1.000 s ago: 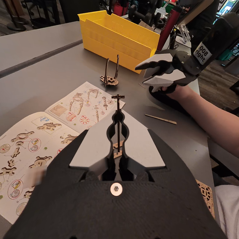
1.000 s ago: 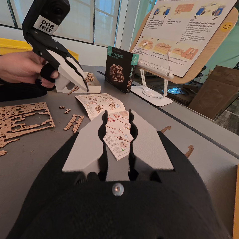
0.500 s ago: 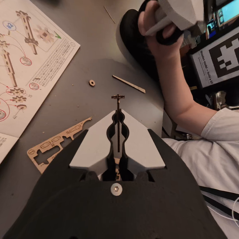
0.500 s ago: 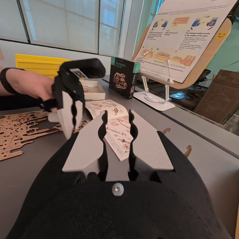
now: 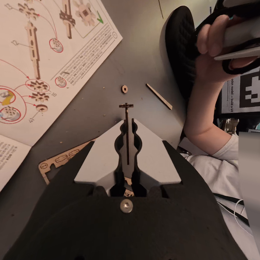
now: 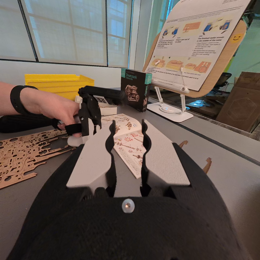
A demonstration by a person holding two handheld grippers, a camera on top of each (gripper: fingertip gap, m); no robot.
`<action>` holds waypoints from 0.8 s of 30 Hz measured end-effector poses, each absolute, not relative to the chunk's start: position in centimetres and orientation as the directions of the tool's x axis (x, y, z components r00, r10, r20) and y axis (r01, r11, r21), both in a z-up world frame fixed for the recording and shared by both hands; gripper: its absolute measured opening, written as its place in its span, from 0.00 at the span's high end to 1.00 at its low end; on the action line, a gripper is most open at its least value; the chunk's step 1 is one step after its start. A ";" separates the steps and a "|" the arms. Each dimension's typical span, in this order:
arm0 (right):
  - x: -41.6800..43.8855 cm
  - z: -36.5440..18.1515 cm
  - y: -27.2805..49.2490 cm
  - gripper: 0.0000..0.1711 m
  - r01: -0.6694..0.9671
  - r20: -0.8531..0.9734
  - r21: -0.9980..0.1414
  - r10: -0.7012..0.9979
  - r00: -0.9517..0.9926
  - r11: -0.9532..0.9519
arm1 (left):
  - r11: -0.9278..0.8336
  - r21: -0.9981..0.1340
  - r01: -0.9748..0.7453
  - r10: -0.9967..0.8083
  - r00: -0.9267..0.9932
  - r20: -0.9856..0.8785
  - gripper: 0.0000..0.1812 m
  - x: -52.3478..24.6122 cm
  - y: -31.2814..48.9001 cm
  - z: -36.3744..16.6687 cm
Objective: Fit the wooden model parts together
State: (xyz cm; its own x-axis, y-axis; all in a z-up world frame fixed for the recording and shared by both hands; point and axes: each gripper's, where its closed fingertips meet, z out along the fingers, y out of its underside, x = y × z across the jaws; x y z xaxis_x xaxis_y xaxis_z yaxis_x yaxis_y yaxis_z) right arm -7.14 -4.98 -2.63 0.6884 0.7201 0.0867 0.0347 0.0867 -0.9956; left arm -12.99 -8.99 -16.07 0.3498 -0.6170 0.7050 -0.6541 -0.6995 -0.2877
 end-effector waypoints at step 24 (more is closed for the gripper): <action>17.1 -6.1 -20.6 0.30 -0.024 0.061 -0.946 -0.250 0.966 -0.323 | -0.267 -0.834 -0.483 -0.894 0.448 0.027 0.50 -4.1 -11.0 -7.6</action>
State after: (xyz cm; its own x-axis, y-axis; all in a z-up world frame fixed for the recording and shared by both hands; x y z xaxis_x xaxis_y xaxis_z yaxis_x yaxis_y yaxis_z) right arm 17.12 -20.58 -6.15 0.9663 -0.2502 0.0606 -0.0242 -0.3227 -0.9462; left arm -4.09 -11.01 -7.63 0.4478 -0.8937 0.0271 -0.4825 -0.2670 -0.8342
